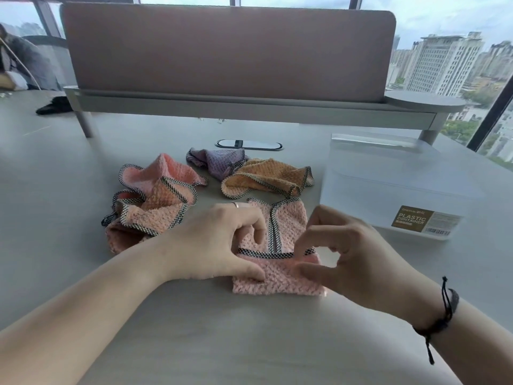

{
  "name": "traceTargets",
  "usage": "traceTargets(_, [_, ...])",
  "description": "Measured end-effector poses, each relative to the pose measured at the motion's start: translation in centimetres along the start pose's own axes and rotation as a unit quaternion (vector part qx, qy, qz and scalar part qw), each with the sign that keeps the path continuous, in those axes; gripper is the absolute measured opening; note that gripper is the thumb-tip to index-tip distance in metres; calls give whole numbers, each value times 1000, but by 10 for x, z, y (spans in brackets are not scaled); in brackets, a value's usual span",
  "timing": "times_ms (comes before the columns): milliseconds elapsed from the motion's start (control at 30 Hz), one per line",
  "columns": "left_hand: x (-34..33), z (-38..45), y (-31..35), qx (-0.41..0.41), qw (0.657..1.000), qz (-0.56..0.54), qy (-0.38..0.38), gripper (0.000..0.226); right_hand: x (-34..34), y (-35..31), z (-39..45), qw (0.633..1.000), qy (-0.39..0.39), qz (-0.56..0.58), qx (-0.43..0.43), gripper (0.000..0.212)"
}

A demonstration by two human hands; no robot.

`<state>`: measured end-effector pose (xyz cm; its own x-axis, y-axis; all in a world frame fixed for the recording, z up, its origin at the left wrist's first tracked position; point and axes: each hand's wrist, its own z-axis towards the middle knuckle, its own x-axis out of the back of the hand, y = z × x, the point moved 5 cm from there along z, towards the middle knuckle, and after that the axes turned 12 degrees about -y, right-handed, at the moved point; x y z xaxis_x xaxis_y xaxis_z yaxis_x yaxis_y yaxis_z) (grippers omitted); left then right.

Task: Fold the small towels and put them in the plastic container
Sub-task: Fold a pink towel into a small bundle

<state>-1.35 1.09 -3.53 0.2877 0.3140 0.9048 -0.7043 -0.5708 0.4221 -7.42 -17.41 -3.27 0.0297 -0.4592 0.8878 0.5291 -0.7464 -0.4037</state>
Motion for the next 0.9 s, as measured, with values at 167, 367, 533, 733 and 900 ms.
traceTargets(167, [-1,2,3,-63,998,12,6,18,-9,-5,-1,997,-76,-13,24,38])
traceTargets(367, [-7,2,4,-61,997,22,-32,11,-17,6,-1,990,-136,-30,-22,41])
traceTargets(533, [-6,-2,7,-56,996,43,-54,55,-15,5,1,993,-103,-52,-9,22])
traceTargets(733, [-10,-4,7,-27,995,76,-66,69,-11,5,3,998,-53,-33,0,13])
traceTargets(900, [-3,1,1,-12,1000,-16,-6,21,-10,8,1,997,-67,-35,-27,32])
